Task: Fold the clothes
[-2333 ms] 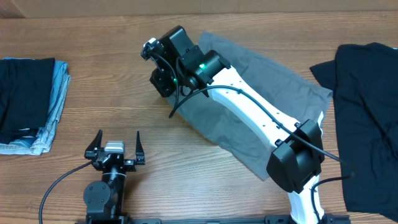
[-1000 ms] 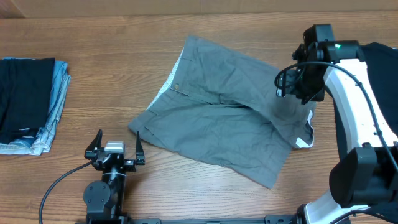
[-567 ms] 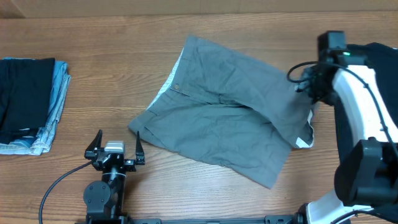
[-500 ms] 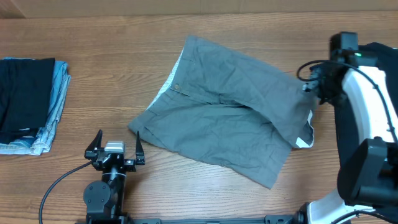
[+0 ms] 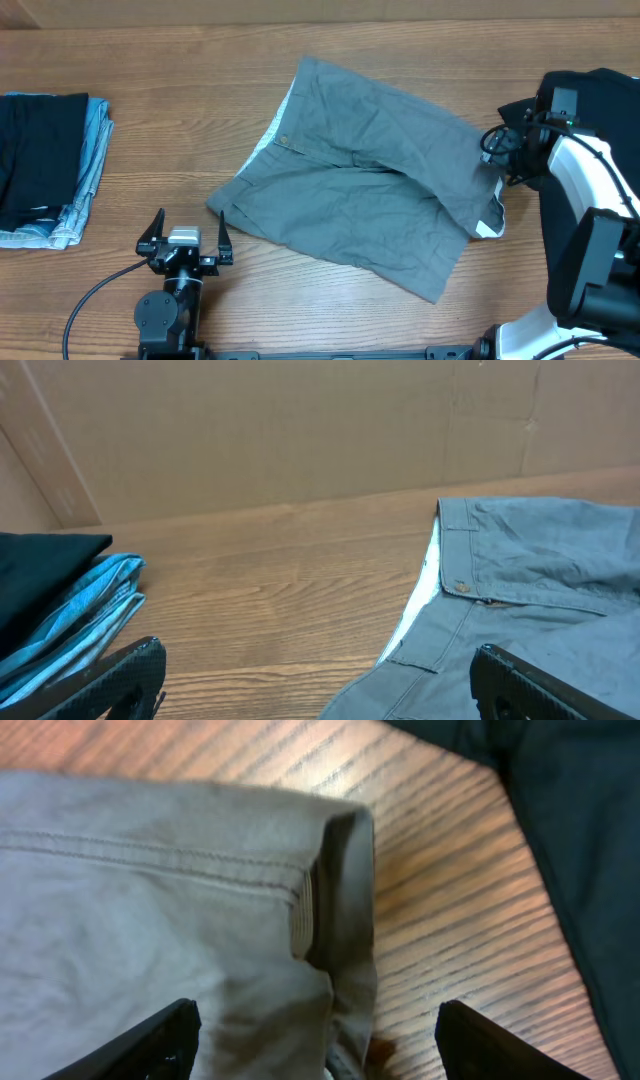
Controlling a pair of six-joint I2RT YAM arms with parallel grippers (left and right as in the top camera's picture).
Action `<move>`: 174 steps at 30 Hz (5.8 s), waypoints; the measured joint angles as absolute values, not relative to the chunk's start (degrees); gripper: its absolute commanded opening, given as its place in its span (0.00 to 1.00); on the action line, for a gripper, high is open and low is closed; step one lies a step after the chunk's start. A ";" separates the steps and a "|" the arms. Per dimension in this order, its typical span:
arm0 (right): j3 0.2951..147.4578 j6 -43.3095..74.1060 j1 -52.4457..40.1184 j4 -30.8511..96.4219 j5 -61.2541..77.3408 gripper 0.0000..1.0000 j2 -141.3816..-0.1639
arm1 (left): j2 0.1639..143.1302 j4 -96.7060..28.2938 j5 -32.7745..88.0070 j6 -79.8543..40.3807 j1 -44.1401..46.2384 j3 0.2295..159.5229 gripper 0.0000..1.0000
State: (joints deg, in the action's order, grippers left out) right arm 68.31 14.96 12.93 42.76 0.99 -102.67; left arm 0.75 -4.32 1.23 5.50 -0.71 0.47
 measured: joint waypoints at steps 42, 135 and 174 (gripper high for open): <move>75.29 11.25 12.75 3.40 3.38 1.00 -114.93 | 0.75 -4.32 1.23 5.50 -0.71 0.47 1.00; 122.06 -5.15 27.77 56.53 1.74 0.20 -130.72 | 0.75 -4.34 1.21 5.50 -0.71 0.47 1.00; 119.96 10.33 10.02 94.52 15.46 0.47 -126.15 | 124.97 -62.59 31.31 22.94 10.24 119.42 1.00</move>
State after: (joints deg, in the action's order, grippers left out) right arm 119.96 10.33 10.02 94.52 15.46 -126.15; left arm 124.97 -62.59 31.31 22.94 10.24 119.42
